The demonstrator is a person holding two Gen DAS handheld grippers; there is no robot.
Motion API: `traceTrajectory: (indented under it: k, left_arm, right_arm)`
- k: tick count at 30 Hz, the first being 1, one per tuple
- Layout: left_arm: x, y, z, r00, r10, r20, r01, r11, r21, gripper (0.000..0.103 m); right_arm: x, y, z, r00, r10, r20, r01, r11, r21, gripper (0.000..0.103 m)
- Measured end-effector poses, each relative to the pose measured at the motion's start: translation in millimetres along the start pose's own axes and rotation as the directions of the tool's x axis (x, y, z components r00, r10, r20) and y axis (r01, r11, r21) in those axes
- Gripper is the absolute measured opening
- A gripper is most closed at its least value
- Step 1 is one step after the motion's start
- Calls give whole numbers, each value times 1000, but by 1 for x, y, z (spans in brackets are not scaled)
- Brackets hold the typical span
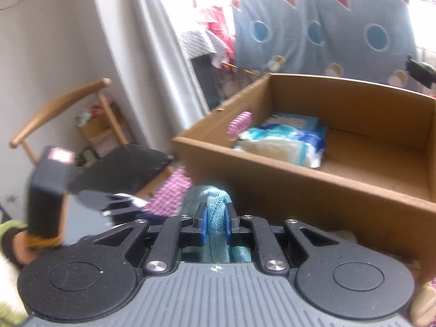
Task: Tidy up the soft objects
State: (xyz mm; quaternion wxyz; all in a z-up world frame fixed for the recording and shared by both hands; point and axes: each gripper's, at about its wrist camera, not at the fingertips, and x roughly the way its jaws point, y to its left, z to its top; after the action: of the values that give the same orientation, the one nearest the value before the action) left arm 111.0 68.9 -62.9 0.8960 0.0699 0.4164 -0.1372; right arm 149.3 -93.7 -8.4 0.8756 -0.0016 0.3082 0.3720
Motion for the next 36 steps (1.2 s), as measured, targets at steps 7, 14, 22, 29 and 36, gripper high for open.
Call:
traceTrajectory:
  k: [7, 14, 22, 29, 36]
  left_arm:
    - [-6, -3, -7, 1000, 13, 27, -13, 1000, 2, 66]
    - [-7, 8, -11, 999, -11, 34, 12, 999, -51, 66]
    - [-36, 55, -11, 1000, -11, 22, 15, 976, -218, 70]
    - [-60, 66, 12, 989, 22, 147, 17, 966, -259, 73]
    - [-29, 26, 6, 997, -51, 57, 56, 995, -84, 73]
  right_arm:
    - [-8, 12, -19, 994, 101, -50, -104, 993, -63, 13]
    - [-5, 17, -40, 985, 119, -127, -133, 986, -105, 13]
    - [-6, 14, -51, 977, 107, -186, -136, 979, -150, 13]
    - [3, 24, -62, 968, 63, -244, -119, 968, -221, 13]
    - [2, 24, -65, 968, 30, -251, -76, 982, -174, 15]
